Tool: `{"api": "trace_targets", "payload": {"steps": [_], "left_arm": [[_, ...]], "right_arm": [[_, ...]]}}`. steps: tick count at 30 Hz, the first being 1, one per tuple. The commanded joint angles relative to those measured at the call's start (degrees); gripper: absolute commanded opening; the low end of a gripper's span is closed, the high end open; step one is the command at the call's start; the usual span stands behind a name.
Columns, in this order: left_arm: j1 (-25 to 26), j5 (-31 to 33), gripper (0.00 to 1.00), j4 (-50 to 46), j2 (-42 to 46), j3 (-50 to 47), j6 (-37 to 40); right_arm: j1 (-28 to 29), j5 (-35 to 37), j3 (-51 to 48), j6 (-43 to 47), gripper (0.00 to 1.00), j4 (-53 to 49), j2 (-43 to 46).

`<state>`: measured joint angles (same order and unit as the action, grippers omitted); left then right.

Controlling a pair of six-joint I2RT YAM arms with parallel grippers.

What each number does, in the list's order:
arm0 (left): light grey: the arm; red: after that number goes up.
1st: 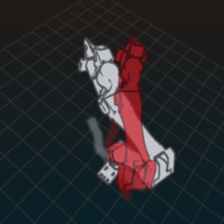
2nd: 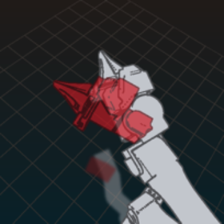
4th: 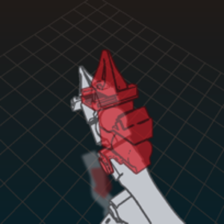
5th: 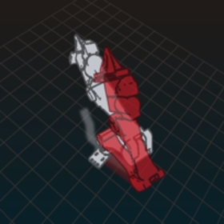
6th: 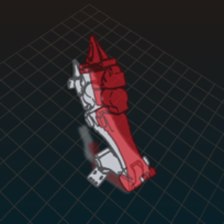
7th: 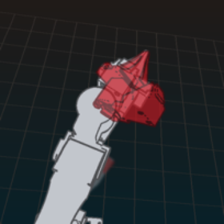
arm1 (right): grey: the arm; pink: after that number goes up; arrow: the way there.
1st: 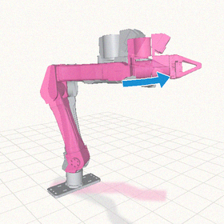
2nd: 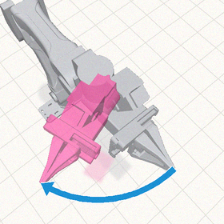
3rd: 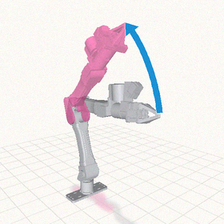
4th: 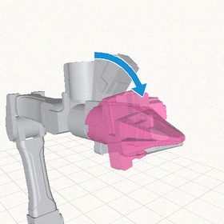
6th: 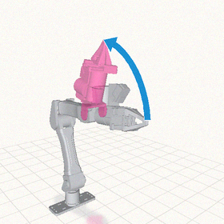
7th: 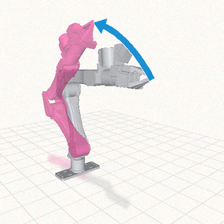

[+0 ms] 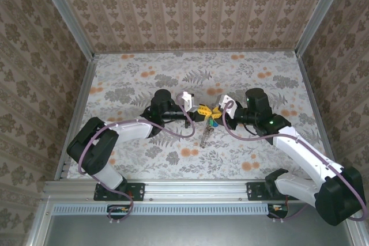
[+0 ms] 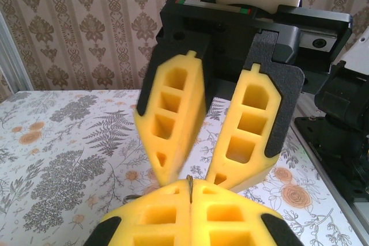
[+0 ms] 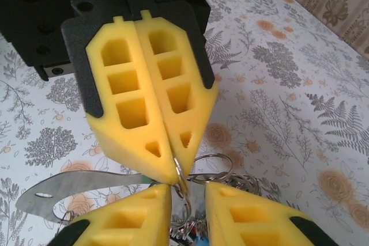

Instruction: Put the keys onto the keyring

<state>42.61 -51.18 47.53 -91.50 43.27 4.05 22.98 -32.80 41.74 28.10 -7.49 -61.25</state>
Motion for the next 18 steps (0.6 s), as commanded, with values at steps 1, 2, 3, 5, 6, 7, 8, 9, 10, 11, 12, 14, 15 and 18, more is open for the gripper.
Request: {"api": "trace_targets", "payload": {"steps": [1, 2, 3, 5, 6, 7, 8, 9, 10, 11, 12, 14, 15, 18], "left_arm": [[0.06, -2.64, 0.00, 1.30, 2.33, 1.91, -0.10], [0.10, -2.70, 0.00, 1.19, 2.36, 2.00, -0.10], [0.09, -2.77, 0.00, 1.09, 2.36, 2.06, -0.12], [0.04, -3.05, 0.00, 0.71, 2.37, 2.25, 0.02], [0.03, -3.09, 0.00, 0.26, 2.46, 2.26, 0.23], [0.06, -3.13, 0.00, -0.20, 2.48, 2.29, 0.62], [-0.05, -3.09, 0.00, -0.87, 2.65, 2.35, 1.03], [0.01, -2.89, 0.00, -2.05, 2.91, 2.43, 1.65], [-0.08, -2.80, 0.00, -3.61, 3.23, 2.48, 2.59], [-0.11, -2.70, 0.00, -5.75, 3.57, 2.78, 3.79], [-0.12, -2.74, 0.00, -8.65, 4.00, 3.22, 5.38], [-0.07, -2.26, 0.03, -14.16, 4.89, 4.07, 8.54], [-0.14, -1.70, 0.07, -17.07, 5.12, 4.50, 10.17], [-0.07, -1.08, 0.10, -27.88, 5.48, 7.35, 15.89]], "right_arm": [[0.07, -1.72, 1.57, -0.23, 0.18, 2.30, -1.00], [0.05, -1.43, 1.72, -0.01, 0.17, 1.92, -1.27], [0.10, -1.39, 1.85, 0.35, 0.14, 1.33, -1.57], [0.08, -1.48, 2.21, 0.73, 0.10, 0.72, -1.87], [0.12, -1.48, 2.34, 0.73, 0.05, 0.72, -1.85], [0.09, -1.35, 2.44, 0.73, 0.02, 0.64, -1.77], [0.13, -0.88, 2.55, 0.71, 0.00, 0.62, -1.76], [0.13, -0.29, 2.92, 0.95, 0.00, -0.05, -1.76], [0.11, 0.36, 3.46, 1.15, 0.00, -1.40, -1.76], [0.09, 1.00, 4.13, 1.42, 0.00, -2.61, -1.86], [0.12, 1.26, 4.99, 1.68, 0.00, -4.31, -1.94], [0.06, 1.16, 6.51, 2.31, 0.00, -7.17, -2.11], [0.12, 1.10, 7.09, 2.43, 0.00, -8.19, -2.12], [0.22, 0.96, 8.68, 2.91, 0.00, -10.99, -2.03]]}}
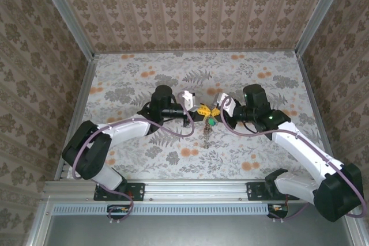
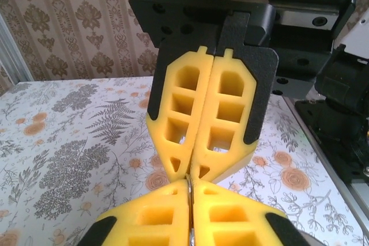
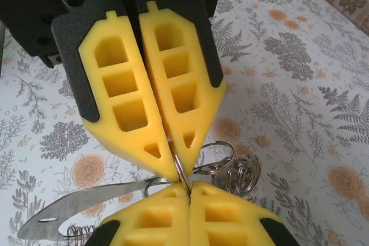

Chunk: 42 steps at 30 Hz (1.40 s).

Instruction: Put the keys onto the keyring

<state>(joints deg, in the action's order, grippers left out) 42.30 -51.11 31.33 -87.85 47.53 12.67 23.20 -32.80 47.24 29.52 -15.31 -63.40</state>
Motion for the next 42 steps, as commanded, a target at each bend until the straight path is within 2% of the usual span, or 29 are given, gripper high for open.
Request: {"api": "trace_targets", "payload": {"steps": [1, 9, 12, 20, 29, 34, 38, 42], "left_arm": [[0.22, -0.93, 0.12, -15.06, 1.81, 4.19, 8.98], [0.49, -0.64, 0.11, -22.22, 1.40, 7.44, 13.07], [0.61, -0.57, 0.05, -22.90, 1.07, 8.26, 13.62], [0.94, -0.87, 0.14, -19.38, 0.95, 8.37, 11.48], [1.64, 0.93, 0.15, -16.62, 0.93, 7.84, 9.71], [1.90, 2.14, 0.20, -14.33, 0.86, 7.34, 8.27], [2.28, 3.11, 0.21, -14.13, 0.80, 7.47, 8.32], [2.61, 3.76, 0.12, -14.67, 0.63, 7.65, 8.56]], "right_arm": [[0.15, 1.06, 3.66, 1.73, 0.00, -3.93, 0.20], [1.45, 3.68, 7.02, 3.05, 0.00, -9.70, -0.19], [2.48, 5.68, 8.17, 3.44, 0.00, -11.49, -0.41], [3.91, 7.13, 9.31, 2.97, 0.00, -12.81, -0.86], [4.22, 7.09, 9.66, 2.46, 0.00, -12.99, -1.21], [4.29, 7.22, 9.30, 1.64, 0.00, -12.73, -1.13], [4.31, 7.11, 9.07, 1.42, 0.00, -12.48, -0.85], [4.31, 7.09, 9.09, 1.21, 0.00, -12.83, -0.85]]}}
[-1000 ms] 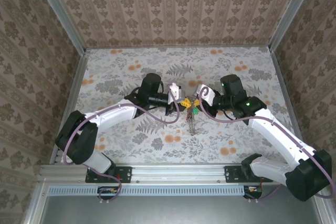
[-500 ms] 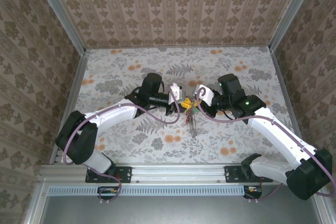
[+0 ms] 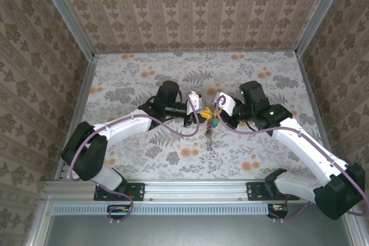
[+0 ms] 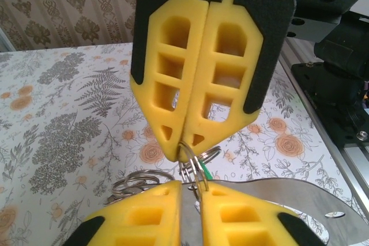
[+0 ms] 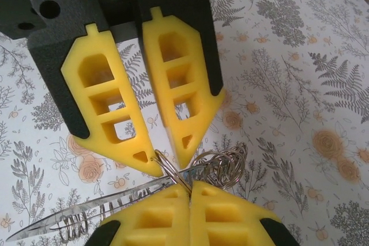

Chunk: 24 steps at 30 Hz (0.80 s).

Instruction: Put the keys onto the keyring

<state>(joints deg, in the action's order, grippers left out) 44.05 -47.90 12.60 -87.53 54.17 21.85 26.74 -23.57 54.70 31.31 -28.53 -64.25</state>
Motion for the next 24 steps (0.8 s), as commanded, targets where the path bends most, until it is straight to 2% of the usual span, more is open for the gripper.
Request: {"api": "trace_targets", "payload": {"steps": [1, 4, 9, 11, 20, 22, 24], "left_arm": [[0.90, 0.66, 0.08, 3.89, 0.26, 1.05, -0.58], [0.97, 1.31, 0.00, 3.92, 0.29, 1.02, -0.53], [1.02, 0.42, 0.00, 4.94, 0.41, 0.45, -0.36], [0.93, -1.21, 0.00, 5.31, 0.36, 0.32, -0.09], [0.68, -5.62, 0.00, 5.80, 0.08, 0.20, 0.26], [0.68, -5.54, 0.00, 6.01, 0.15, 0.12, 0.05], [0.58, -5.24, 0.00, 6.00, 0.12, 0.11, -0.11]], "right_arm": [[0.77, -2.14, 1.64, -0.64, 0.00, 0.32, 0.09], [0.75, -2.10, 1.51, -0.61, 0.00, 0.13, 0.37], [0.64, -2.11, -0.27, 0.24, 0.00, 1.03, 1.74], [0.51, -2.26, -1.17, 0.83, 0.07, 1.96, 2.33], [-0.64, -4.97, -1.44, 3.81, 0.22, 2.32, 2.29], [-0.87, -5.72, -1.38, 3.80, 0.21, 2.52, 2.07], [-1.08, -6.12, -1.13, 3.67, 0.15, 2.37, 1.72]]}}
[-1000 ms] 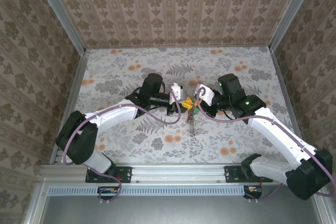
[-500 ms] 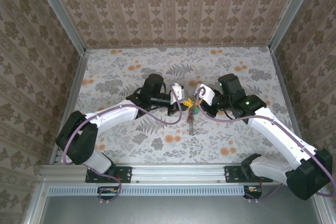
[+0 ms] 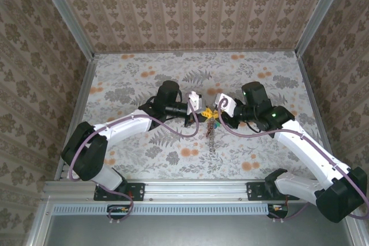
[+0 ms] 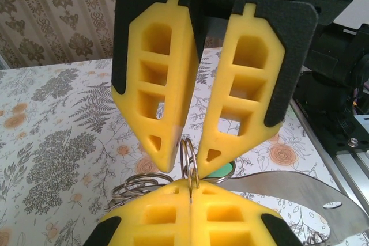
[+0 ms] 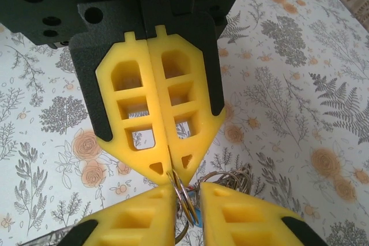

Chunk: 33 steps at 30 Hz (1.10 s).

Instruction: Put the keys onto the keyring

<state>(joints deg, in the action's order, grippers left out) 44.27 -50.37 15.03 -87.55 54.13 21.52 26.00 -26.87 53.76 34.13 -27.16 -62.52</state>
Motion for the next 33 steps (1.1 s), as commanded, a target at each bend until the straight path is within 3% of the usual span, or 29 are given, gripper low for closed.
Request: {"api": "trace_targets", "payload": {"steps": [1, 6, 8, 11, 19, 29, 32, 33], "left_arm": [[0.37, -2.45, 0.00, 3.68, 0.17, 0.05, 0.06], [0.17, 0.71, 0.00, 4.06, 0.72, -0.76, -0.28], [0.18, 1.70, 0.10, 2.89, 1.01, -0.57, 0.38], [0.32, 2.45, 0.14, 1.36, 1.52, -0.37, 1.62], [1.04, 2.62, 0.18, -1.29, 0.97, 1.39, 3.04], [1.43, 1.84, 0.17, -1.95, 0.20, 2.63, 3.40], [1.39, 2.20, 0.11, -1.23, 0.15, 2.48, 2.81], [1.43, 2.46, 0.04, -0.74, 0.18, 2.42, 2.35]], "right_arm": [[-0.37, -2.84, -0.23, 0.85, 0.10, 0.89, -0.10], [-0.50, -1.85, 0.66, 1.50, 0.00, -1.50, -0.31], [-0.51, -1.94, 1.37, 1.38, 0.00, -2.57, -0.49], [-0.45, -2.43, 1.88, 1.10, 0.00, -2.99, -0.58], [-0.43, -4.30, 2.23, 0.62, 0.00, -2.05, -0.76], [-0.38, -5.56, 1.89, -0.53, 0.01, -1.00, -0.75], [-0.42, -5.87, 1.80, -0.73, 0.02, -1.32, -0.83], [-0.43, -5.92, 1.71, -0.73, 0.03, -1.32, -0.76]]}}
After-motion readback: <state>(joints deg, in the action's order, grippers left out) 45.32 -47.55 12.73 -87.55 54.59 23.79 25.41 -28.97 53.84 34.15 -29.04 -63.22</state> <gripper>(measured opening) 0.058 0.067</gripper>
